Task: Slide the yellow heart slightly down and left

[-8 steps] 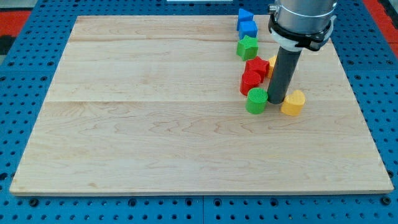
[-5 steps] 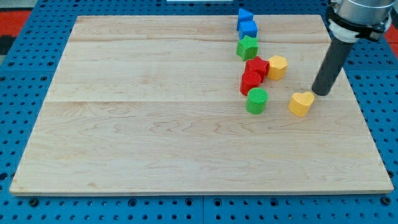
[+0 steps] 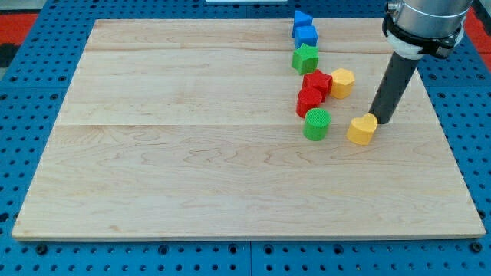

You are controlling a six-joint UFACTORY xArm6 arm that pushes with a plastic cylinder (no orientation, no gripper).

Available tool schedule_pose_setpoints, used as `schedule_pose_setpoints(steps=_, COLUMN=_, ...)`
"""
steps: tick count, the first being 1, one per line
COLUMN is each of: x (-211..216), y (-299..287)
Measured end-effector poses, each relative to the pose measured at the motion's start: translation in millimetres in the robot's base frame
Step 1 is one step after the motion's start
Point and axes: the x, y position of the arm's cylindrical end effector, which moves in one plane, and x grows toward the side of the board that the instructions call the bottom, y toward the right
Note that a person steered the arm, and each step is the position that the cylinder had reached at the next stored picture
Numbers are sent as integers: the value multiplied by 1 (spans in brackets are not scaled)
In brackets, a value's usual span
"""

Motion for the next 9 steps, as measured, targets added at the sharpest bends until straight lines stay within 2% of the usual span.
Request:
schedule_pose_setpoints(steps=2, x=22, y=-1)
schedule_pose_setpoints(steps=4, x=16, y=-1)
schedule_pose_setpoints(steps=6, x=29, y=-4)
schedule_pose_setpoints(steps=7, x=30, y=-7)
schedule_pose_setpoints(steps=8, x=10, y=-9)
schedule_pose_setpoints(steps=9, x=13, y=-31)
